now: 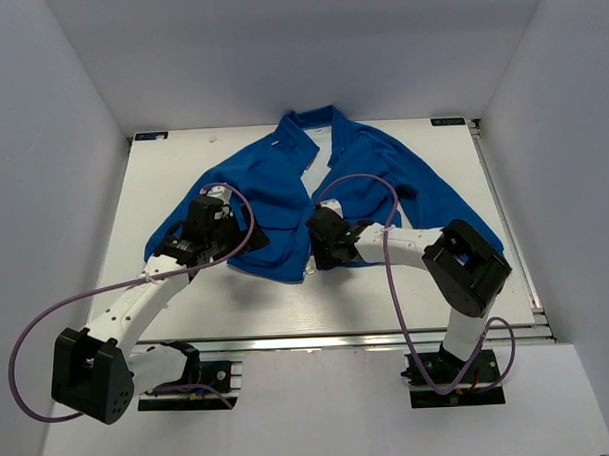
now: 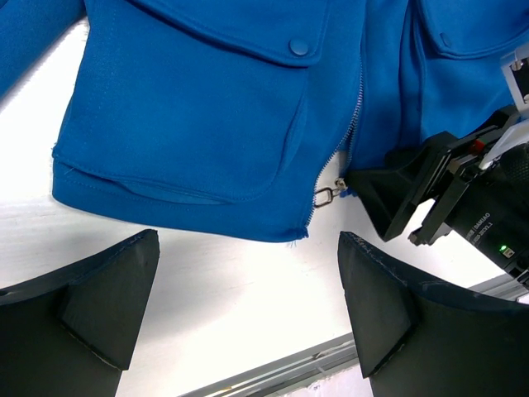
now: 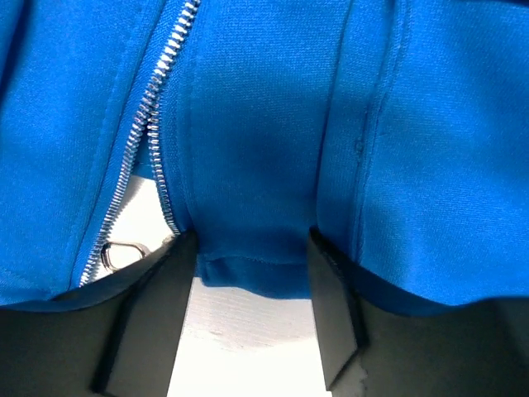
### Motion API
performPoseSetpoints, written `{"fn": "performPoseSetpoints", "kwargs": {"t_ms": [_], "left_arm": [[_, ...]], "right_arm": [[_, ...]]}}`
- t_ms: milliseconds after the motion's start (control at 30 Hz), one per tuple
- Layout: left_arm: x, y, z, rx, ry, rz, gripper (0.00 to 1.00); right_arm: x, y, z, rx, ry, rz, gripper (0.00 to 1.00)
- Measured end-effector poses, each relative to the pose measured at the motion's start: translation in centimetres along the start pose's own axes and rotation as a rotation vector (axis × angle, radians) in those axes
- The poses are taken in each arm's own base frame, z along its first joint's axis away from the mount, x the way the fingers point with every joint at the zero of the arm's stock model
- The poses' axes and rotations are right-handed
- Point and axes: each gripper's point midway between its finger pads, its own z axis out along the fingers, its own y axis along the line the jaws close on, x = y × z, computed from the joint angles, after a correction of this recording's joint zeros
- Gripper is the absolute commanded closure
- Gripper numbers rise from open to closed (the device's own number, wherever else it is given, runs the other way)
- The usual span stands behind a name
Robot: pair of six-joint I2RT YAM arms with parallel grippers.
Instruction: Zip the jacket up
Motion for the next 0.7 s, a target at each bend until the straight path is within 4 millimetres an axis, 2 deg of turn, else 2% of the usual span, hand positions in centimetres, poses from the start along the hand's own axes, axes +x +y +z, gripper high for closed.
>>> {"fn": "performPoseSetpoints", "kwargs": {"t_ms": [67, 100, 133, 167, 267, 400, 533, 633, 700], "left_arm": [[0.0, 0.1, 0.0, -0.002, 0.001, 0.002, 0.02], [0.0, 0.1, 0.0, -0.004, 0.0, 0.003, 0.02], [0.0, 0.1, -0.1, -0.007, -0.001, 0.003, 0.02], [0.0, 0.2, -0.1, -0.012, -0.001, 0.003, 0.02], [0.1, 0.4, -0.2, -0.019, 0.0, 0.003, 0.02], [0.2, 0.4, -0.2, -0.015, 0.004, 0.01, 0.02], [0.5, -0.8, -0.4, 0.055, 0.025, 0.036, 0.02], [0.4, -2.6, -0.7, 0.152, 0.033, 0.061, 0.02], [0.4, -4.1, -1.0, 0.24, 0.038, 0.083, 0.02]], "right_arm": [[0.0, -0.1, 0.1, 0.006, 0.0, 0.001, 0.46], [0.0, -0.1, 0.1, 0.008, -0.001, 0.002, 0.53], [0.0, -0.1, 0.1, 0.009, 0.0, 0.001, 0.6], [0.0, -0.1, 0.1, 0.009, -0.002, 0.004, 0.81], [-0.1, 0.0, 0.2, 0.002, -0.009, 0.023, 1.0], [-0.1, 0.1, -0.2, -0.022, -0.025, 0.034, 1.0], [0.7, 0.0, -2.1, -0.082, -0.024, 0.02, 1.0], [-1.3, 0.2, -5.0, -0.169, -0.102, 0.046, 1.0], [-3.9, 0.5, -7.4, -0.268, -0.214, 0.078, 1.0]]}}
